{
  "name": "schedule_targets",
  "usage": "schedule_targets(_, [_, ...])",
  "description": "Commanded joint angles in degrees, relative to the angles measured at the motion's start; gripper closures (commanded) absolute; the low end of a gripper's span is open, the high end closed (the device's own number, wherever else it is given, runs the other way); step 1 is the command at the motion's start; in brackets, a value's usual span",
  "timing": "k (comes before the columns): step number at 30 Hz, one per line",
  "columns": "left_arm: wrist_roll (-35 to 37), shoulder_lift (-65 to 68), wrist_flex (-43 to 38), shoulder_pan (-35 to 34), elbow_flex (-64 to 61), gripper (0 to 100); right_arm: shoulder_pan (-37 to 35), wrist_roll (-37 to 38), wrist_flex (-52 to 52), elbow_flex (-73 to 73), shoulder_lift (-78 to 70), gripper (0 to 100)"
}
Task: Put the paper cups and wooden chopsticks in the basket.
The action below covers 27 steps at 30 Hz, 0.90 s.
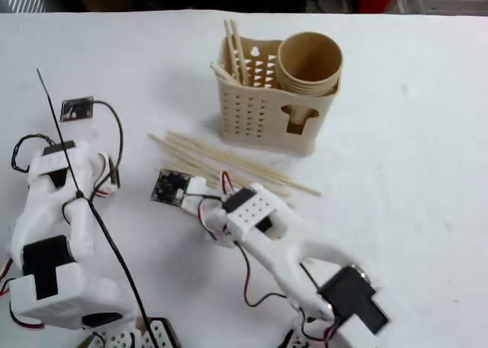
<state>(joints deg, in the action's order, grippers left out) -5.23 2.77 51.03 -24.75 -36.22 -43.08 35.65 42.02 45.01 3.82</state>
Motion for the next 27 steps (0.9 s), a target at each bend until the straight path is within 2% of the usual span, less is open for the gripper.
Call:
schedule_targets(1, [0.18, -0.22, -0.79, 0.75, 0.09, 88, 2.59, 0.09, -0.92, -4.57, -3.91, 88.7])
schedule_targets(4, [0.18, -0.22, -0.79, 0.75, 0.09, 88, 2.51, 0.09, -0.84, -4.92, -4.79, 89.9])
schedule_targets(9, [0.18, -0.22, -0.79, 0.75, 0.09, 88, 2.59, 0.00, -0.84, -5.01, -4.70, 98.5])
schedule_targets(12, [0.18, -0.22, -0.79, 0.75, 0.09, 88, 2.77, -0.35, -0.04, -4.84, -1.98, 98.0])
schedule_targets(17, [0.18, -0.22, -0.79, 0.75, 0.09, 88, 2.77, -0.88, 5.76, -4.40, 7.52, 98.1])
schedule_targets(27, [0.18, -0.22, -0.79, 0.75, 0.09, 88, 3.21, -3.34, 5.93, 1.32, 29.05, 98.1])
